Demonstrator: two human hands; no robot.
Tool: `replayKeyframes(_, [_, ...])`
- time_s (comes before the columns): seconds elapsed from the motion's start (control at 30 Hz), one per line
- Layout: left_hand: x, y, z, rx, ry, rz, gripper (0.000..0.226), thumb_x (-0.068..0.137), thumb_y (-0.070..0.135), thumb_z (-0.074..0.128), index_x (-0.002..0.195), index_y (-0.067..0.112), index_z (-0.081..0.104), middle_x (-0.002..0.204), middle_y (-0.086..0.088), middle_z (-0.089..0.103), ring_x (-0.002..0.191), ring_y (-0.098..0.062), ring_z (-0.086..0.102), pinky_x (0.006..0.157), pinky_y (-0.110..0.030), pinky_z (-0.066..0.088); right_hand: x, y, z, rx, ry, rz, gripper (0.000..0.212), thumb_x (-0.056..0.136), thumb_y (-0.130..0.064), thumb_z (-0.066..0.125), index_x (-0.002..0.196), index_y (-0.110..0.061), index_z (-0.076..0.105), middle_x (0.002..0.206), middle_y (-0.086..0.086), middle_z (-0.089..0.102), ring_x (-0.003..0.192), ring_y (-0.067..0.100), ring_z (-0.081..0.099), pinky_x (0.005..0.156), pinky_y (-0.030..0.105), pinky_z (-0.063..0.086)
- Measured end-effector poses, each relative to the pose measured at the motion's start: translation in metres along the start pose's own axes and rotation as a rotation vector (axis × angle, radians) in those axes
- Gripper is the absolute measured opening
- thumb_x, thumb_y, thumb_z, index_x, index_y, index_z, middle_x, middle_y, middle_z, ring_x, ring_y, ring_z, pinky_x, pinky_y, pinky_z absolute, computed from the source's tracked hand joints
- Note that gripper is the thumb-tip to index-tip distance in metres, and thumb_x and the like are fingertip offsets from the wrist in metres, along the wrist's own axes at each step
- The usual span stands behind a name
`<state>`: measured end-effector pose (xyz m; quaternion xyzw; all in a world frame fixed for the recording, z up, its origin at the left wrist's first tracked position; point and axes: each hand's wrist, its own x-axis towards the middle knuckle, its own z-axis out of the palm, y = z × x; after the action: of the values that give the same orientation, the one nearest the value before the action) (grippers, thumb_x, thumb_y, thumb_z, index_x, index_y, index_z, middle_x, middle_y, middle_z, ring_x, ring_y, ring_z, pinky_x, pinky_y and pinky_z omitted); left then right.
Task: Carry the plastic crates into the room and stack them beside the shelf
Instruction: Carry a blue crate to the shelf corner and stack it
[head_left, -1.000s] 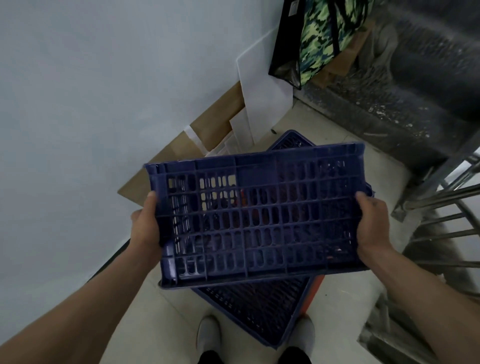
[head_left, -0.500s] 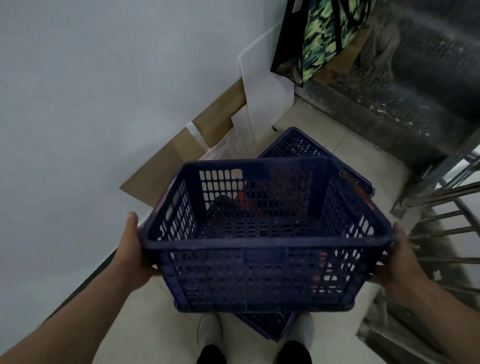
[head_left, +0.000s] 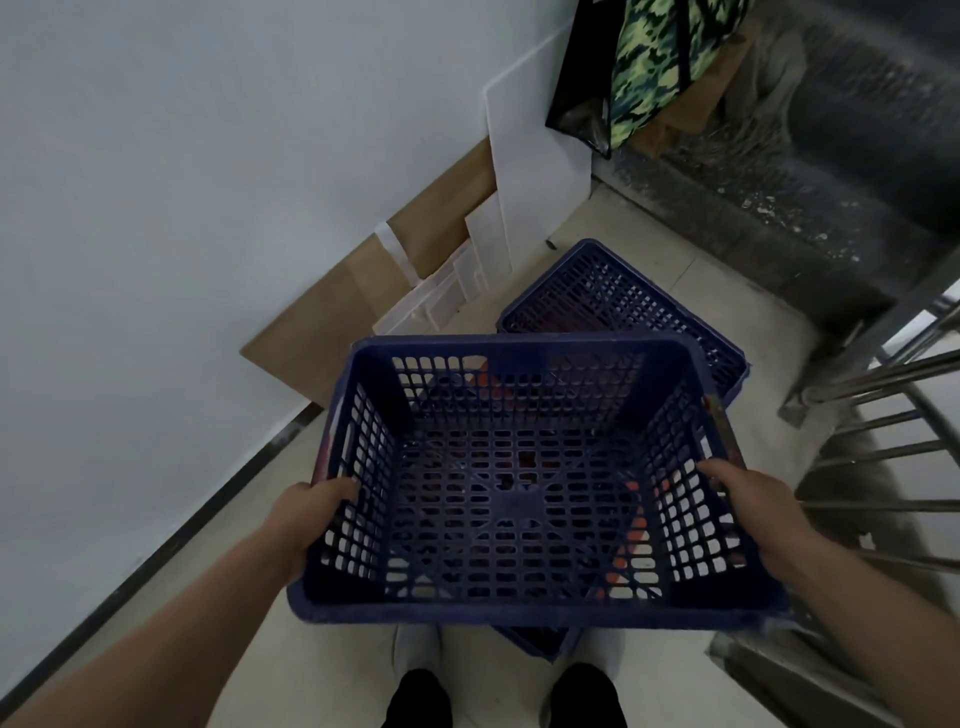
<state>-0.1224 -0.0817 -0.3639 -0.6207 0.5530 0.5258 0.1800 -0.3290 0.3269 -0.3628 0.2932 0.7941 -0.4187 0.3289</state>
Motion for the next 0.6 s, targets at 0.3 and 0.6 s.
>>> replayKeyframes(0.3, [-0.008, -0.042, 0.014, -0.066, 0.101, 0.053, 0.028, 0.085, 0.012, 0.066, 0.111, 0.002, 0.060, 0.096, -0.020, 0.072, 0.082, -0.038, 0.071, 0.069, -0.043, 0.060, -0.010, 0.018, 0.007, -0.032, 0.148, -0.105, 0.023, 0.089, -0.034, 0.072, 0.089, -0.010, 0.073, 0.082, 0.012, 0.075, 0.076, 0.034, 0.071, 0.074, 0.046, 0.059])
replayKeyframes(0.6, [0.017, -0.048, 0.008, -0.145, 0.089, -0.022, 0.029, 0.087, 0.007, 0.063, 0.114, -0.002, 0.057, 0.098, -0.024, 0.071, 0.083, -0.041, 0.071, 0.068, -0.043, 0.060, 0.007, 0.029, 0.033, -0.057, 0.110, -0.128, 0.018, 0.091, -0.031, 0.071, 0.091, -0.013, 0.073, 0.086, 0.007, 0.074, 0.079, 0.029, 0.069, 0.075, 0.041, 0.053])
